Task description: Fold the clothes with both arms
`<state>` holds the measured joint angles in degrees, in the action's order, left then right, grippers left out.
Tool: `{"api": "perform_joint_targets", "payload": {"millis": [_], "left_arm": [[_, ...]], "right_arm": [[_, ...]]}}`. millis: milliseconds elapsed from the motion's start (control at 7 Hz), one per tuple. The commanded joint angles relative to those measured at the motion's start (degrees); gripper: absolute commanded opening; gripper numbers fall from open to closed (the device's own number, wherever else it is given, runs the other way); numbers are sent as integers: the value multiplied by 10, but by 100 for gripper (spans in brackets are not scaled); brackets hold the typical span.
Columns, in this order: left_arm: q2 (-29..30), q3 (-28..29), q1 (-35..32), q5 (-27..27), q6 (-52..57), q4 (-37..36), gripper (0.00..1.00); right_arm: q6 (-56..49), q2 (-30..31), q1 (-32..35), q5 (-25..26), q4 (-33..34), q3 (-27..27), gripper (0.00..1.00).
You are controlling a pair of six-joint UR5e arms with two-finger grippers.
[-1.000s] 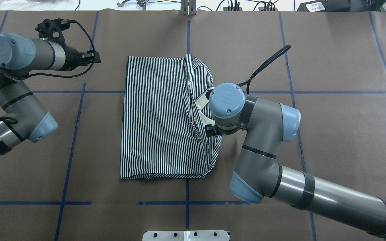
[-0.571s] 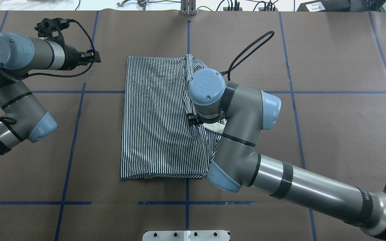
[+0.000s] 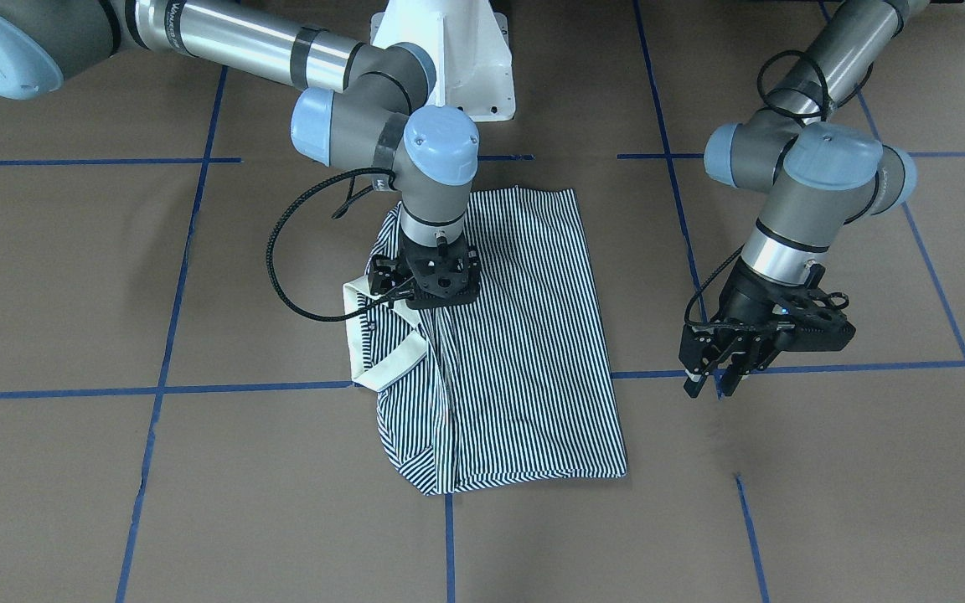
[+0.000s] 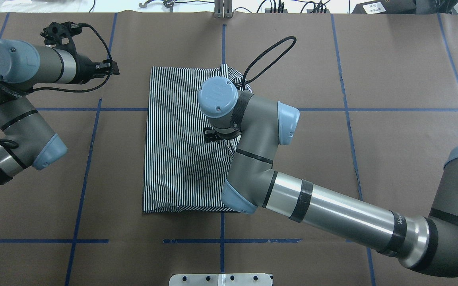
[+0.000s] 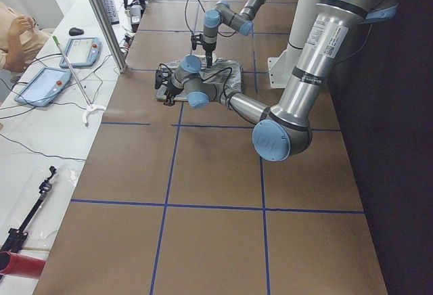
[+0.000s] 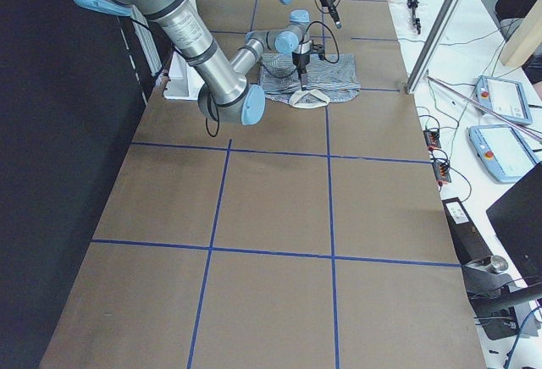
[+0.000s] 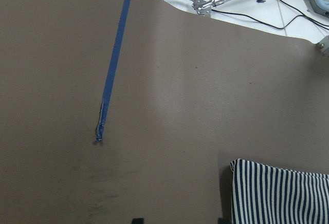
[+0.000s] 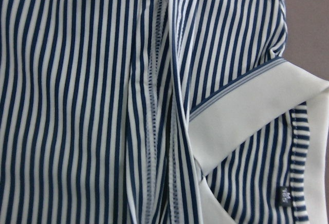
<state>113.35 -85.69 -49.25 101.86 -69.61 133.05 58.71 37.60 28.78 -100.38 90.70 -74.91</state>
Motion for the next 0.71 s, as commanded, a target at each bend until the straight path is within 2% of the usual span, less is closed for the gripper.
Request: {"api": "perform_joint_targets", "payload": {"millis": [0,286,571], "left_arm": [[-7,-9,-1,0,-1,-1,58],[-11,-18,-1,1,-1,-1,58],[-12,-20,0,1,-2,-1,58]], "right_arm": [[-3,-3,0,0,-12,17,100],[-24,16,10,-4,-10,16,100],[-73,60,54,-49,-9,-7,100]]}}
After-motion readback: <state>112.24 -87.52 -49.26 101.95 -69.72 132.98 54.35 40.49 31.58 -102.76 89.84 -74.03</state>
